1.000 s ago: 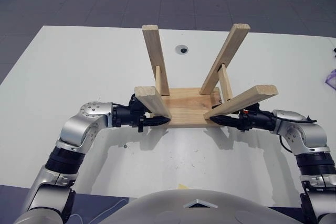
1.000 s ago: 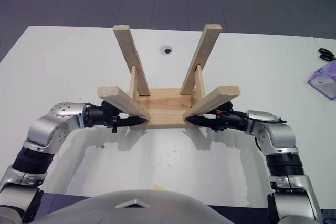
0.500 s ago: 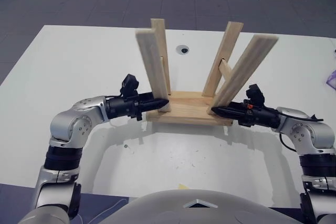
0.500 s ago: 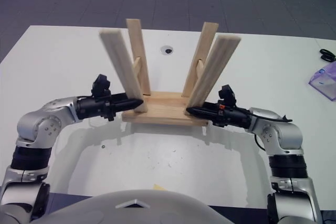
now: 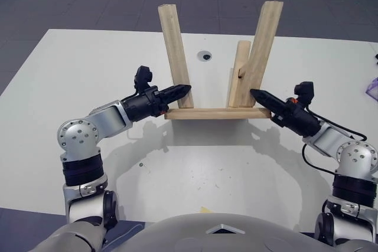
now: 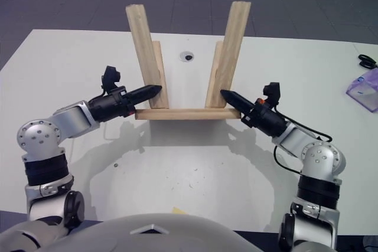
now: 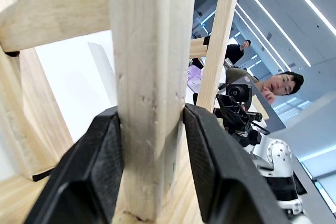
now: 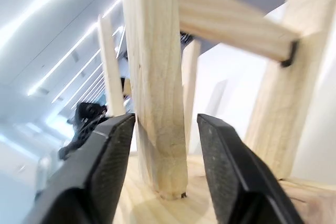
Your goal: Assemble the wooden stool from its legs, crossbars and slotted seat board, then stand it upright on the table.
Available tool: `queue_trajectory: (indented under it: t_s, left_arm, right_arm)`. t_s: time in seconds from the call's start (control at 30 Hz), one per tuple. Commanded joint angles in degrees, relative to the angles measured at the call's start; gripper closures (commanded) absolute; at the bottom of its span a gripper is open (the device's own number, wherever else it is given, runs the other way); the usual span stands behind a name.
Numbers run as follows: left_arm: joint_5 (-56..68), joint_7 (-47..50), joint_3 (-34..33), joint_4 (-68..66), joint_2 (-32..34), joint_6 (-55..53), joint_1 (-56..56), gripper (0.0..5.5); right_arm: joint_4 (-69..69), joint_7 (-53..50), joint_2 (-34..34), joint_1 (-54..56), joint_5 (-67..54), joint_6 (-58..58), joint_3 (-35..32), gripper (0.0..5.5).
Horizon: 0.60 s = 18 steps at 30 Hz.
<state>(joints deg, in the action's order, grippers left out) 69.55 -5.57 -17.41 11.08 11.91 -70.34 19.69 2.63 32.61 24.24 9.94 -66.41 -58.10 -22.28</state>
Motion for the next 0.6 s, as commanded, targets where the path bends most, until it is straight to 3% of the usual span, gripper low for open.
queue_trajectory:
  t_s: [0.03,0.33,0.5,0.6]
  left_arm:
    - [3.0,12.3,-8.6,-6.4,-5.3,8.9,5.1,3.35]
    - [11.5,18.4,-12.8,-12.8,-4.7,12.9,10.9,1.95]
    - [8.7,19.4,-10.7,-12.2,-2.3,12.7,8.8,1.15]
    - [1.1,14.1,-3.6,-4.0,3.6,10.5,2.5,0.61]
  right_arm:
    - [-3.4,-1.0,-0.1,-1.2,2.2,-1.4,1.8,2.52]
    - [-1.2,1.8,-2.0,-5.0,3.9,1.4,3.4,1.23]
    - [1.0,2.3,-3.4,-7.0,5.0,3.0,4.7,0.48]
    - [1.1,2.6,-3.5,-7.5,5.8,4.2,4.9,0.10]
